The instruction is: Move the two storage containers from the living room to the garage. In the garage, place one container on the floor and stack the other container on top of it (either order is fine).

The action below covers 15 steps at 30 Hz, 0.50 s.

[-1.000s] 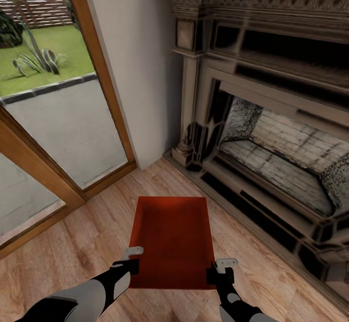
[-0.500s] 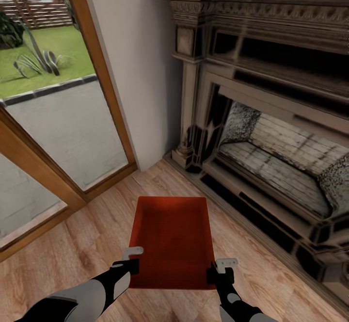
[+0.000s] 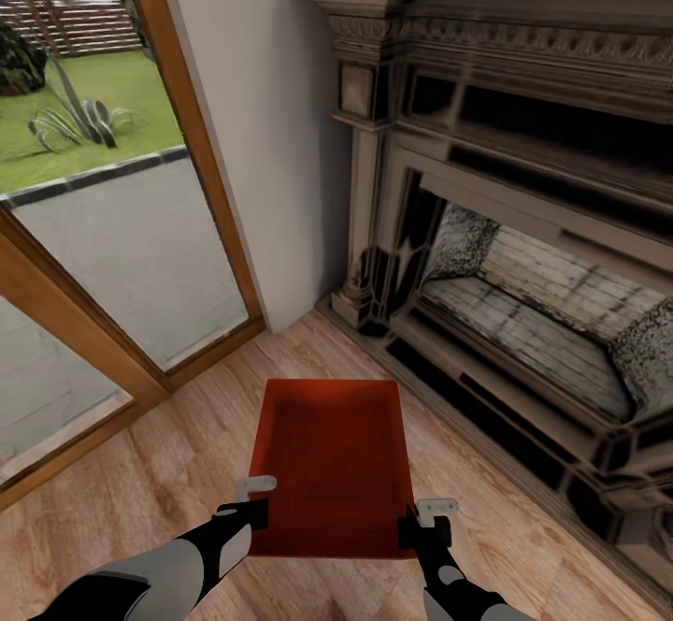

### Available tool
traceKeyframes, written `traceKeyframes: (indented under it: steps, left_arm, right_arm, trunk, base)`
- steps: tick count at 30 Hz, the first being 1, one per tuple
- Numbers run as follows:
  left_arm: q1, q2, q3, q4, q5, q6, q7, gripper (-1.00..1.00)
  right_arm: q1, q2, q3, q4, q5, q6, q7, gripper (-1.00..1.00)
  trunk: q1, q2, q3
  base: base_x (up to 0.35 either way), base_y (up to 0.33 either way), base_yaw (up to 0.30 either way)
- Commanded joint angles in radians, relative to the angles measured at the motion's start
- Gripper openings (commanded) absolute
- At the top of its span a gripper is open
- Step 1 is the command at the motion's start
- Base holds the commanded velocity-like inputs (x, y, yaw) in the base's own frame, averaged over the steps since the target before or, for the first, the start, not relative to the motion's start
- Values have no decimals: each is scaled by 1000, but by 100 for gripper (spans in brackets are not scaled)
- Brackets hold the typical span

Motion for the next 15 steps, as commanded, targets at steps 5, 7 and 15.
traceKeyframes:
  steps: [5,7,15]
  left_arm:
    - [-1,10,0,0,9,-4,12,-100]
    - [-1,10,0,0,9,-4,12,-100]
    - [-1,10,0,0,8,-3,12,-100]
  right_arm:
    - [-1,1,-26,0,-7,-3,-12,-100]
    - [-1,1,-26,0,-8,-3,-12,-100]
    - [-1,1,-26,0,-7,-3,-13,-100]
  trunk:
    - [-19,35,15]
    - [-27,49,21]
    - [-58,105,47]
  base:
    - [0,0,0]
    - [0,0,0]
    - [0,0,0]
